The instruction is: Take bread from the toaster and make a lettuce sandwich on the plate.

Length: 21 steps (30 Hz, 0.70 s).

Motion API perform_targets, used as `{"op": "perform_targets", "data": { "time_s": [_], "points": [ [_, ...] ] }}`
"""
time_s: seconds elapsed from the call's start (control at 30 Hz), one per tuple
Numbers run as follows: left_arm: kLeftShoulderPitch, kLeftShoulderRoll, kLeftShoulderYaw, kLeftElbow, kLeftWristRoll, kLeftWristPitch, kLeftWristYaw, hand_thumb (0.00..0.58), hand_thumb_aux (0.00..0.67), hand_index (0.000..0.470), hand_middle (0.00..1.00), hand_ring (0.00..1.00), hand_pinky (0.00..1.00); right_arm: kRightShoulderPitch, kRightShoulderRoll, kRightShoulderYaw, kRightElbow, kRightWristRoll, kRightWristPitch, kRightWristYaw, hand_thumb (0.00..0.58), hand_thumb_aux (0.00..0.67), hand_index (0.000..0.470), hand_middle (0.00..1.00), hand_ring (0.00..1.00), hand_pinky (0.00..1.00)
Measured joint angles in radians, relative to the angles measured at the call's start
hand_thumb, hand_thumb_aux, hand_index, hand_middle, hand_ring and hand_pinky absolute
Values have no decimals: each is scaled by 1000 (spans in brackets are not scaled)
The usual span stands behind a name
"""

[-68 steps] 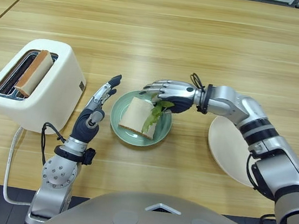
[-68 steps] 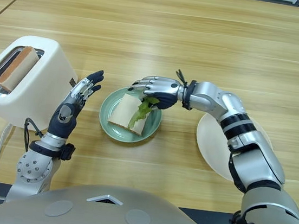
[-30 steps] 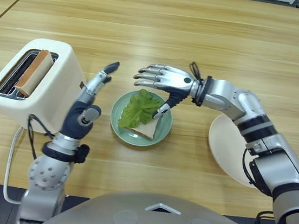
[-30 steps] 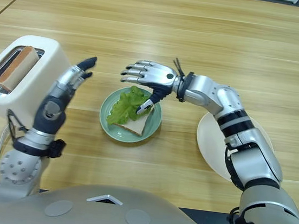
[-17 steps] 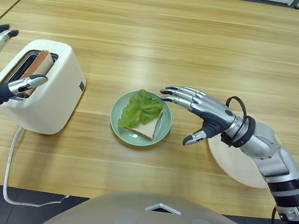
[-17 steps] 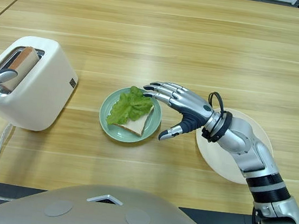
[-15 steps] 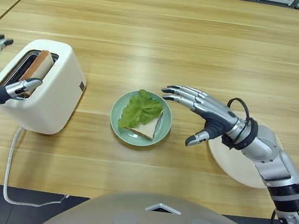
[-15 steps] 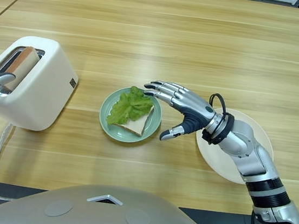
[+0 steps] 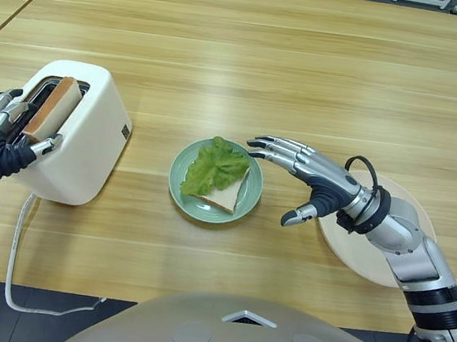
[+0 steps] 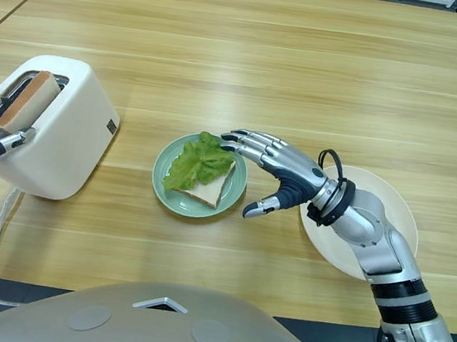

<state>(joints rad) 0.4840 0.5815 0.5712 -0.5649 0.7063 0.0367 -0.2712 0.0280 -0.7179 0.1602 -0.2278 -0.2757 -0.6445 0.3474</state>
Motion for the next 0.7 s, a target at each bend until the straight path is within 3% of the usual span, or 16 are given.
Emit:
{"op": "perform_targets", "data": {
  "time_s": [0.23, 0.27, 0.3, 0.57, 0.7],
  "points": [
    [-11, 6, -12, 24, 0, 0, 6, 536, 486, 341, 0, 0, 0, 5, 12, -14, 10, -8, -17, 0, 0, 0, 0, 0, 0, 0],
    [-12, 6, -14, 24, 0, -1, 9, 561, 549, 385, 0, 0, 0, 5, 14, -14, 12, -11, -17, 0, 0, 0, 0, 0, 0, 0],
    [-13, 6, -17, 24, -1, -3, 11, 580, 670, 470, 0, 0, 0, 5, 17, -14, 14, -13, -18, 0, 0, 0, 0, 0, 0, 0],
    [-29, -8, -29, 24, -66, -33, 37, 580, 670, 470, 0, 0, 0, 4, 24, -15, 28, -40, -29, 0, 0, 0, 0, 0, 0, 0],
    [-85, -45, -17, 36, -219, -100, 87, 580, 670, 470, 0, 0, 0, 1, 34, -15, 37, -52, -38, -6, 0, 0, 0, 0, 0, 0]
  ]
}}
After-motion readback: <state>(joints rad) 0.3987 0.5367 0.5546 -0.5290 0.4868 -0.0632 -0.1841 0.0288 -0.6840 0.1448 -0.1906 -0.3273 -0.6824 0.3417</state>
